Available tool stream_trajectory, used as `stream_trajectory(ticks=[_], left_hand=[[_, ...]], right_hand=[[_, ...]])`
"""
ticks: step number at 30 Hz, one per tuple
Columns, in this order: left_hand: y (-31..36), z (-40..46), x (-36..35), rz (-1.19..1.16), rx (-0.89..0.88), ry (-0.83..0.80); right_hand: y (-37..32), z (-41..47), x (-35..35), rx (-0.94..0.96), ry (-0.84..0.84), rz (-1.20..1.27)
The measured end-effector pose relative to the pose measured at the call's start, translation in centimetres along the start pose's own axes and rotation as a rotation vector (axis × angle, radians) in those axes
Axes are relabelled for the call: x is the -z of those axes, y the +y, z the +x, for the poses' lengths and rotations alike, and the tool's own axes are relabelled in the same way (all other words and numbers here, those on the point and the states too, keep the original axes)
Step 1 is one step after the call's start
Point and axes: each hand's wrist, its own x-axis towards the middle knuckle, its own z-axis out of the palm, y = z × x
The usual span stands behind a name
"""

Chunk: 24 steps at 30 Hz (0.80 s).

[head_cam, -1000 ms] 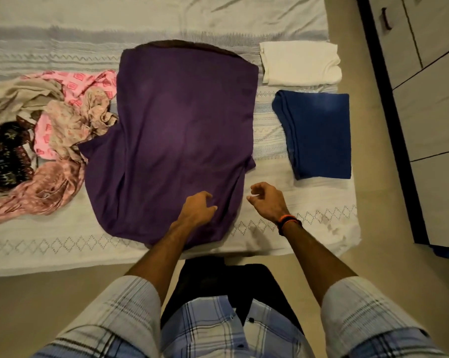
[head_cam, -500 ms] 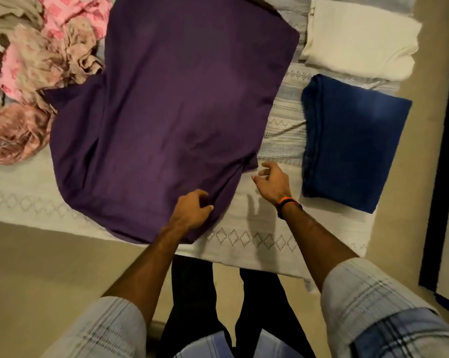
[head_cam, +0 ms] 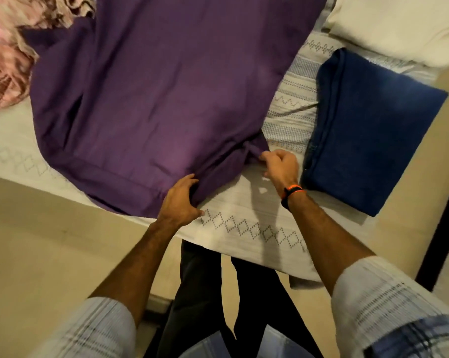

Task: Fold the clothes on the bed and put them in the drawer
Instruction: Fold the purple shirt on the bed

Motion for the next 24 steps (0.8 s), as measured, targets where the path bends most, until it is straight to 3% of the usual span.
stream_trajectory(ticks=[8, 10, 13, 18, 21, 24], left_hand=[[-0.2, -1.6, -1.4, 0.235, -0.038, -0.036], [-0.2, -1.8, -2.0, 0.333, -0.06, -0.005], [-0.8, -2.0, -3.2, 0.409, -0.066, 0.03], [-1.4, -2.3, -4.7, 0.429, -0.074, 0.0], [-1.7, -2.9, -5.5, 0.449, -0.057, -0.032], [-2.3, -3.6, -6.2, 0.455, -0.044, -0.029]], right_hand=[[4.7, -4.3, 6.2, -0.168, 0.494, 0.44], [5.6, -4.5, 6.2, -0.215, 0.466, 0.478], [6.9, -4.3, 5.5, -0.318, 0.284, 0.419], [8.1, -4.3, 4.7, -0.277, 0.075, 0.31], [8.7, -4.0, 4.8, -0.294, 0.081, 0.355], [9.0, -4.6, 5.9, -0.258, 0.227, 0.36]])
